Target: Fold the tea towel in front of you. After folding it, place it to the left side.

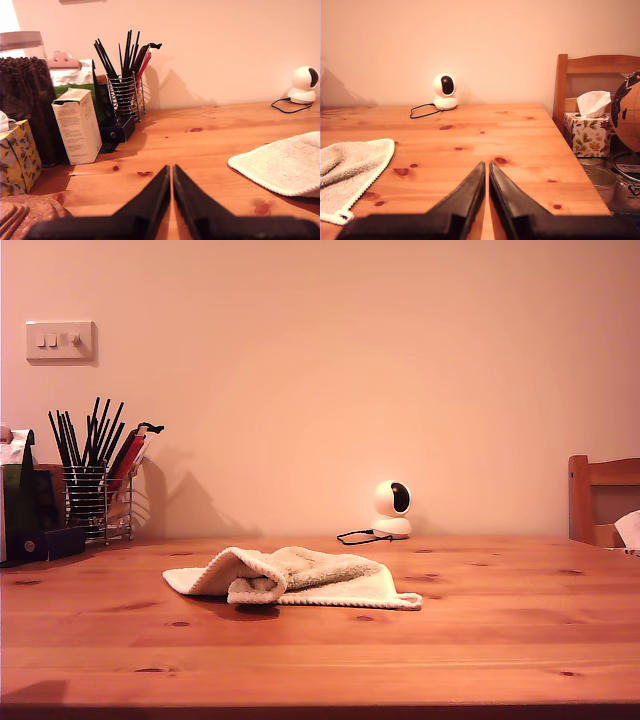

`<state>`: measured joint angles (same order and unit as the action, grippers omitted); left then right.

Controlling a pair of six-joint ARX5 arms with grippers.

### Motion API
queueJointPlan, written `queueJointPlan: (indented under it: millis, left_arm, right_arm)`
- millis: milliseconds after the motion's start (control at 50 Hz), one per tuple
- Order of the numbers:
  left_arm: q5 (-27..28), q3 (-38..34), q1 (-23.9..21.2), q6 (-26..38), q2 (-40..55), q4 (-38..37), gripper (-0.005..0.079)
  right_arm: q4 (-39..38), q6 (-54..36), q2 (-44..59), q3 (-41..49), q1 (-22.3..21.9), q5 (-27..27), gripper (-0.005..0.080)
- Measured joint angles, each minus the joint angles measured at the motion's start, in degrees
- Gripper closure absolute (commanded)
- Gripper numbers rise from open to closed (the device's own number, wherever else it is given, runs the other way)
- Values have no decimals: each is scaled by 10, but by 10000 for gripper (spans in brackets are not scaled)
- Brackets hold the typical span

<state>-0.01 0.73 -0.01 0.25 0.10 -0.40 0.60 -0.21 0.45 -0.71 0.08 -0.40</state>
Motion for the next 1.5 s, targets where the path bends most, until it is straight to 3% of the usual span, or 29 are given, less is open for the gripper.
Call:
queueJointPlan:
  millis: [40,80,140,500,660,820,1000,1120,1260,1280,1420,1500]
  left_arm:
    - [16,0,8,-10,0,6,761]
    - [61,1,29,-83,-1,28,761]
    - [68,4,41,-133,-3,35,761]
    - [114,20,38,-167,-3,59,761]
    - [186,82,38,-178,-3,39,761]
    - [276,158,38,-167,27,-30,761]
    - [396,201,32,-96,164,-94,761]
    - [435,229,10,-29,255,-137,757]
    - [439,281,-33,67,356,-180,716]
    - [439,291,-39,104,370,-184,702]
    - [403,329,-96,233,469,-203,545]
    - [363,335,-134,271,515,-206,444]
  right_arm:
    - [-8,10,0,0,9,4,765]
    - [-17,84,0,-10,34,10,765]
    - [-31,114,0,-35,56,8,765]
    - [-60,133,0,-56,49,-1,765]
    - [-12,137,1,-101,49,-67,765]
    - [50,121,26,-182,49,-173,765]
    - [94,72,127,-235,49,-286,765]
    - [119,37,210,-259,49,-338,765]
    - [128,31,310,-297,49,-384,765]
    - [129,31,322,-303,49,-388,765]
    - [128,31,413,-331,63,-397,765]
    - [131,31,462,-339,75,-398,765]
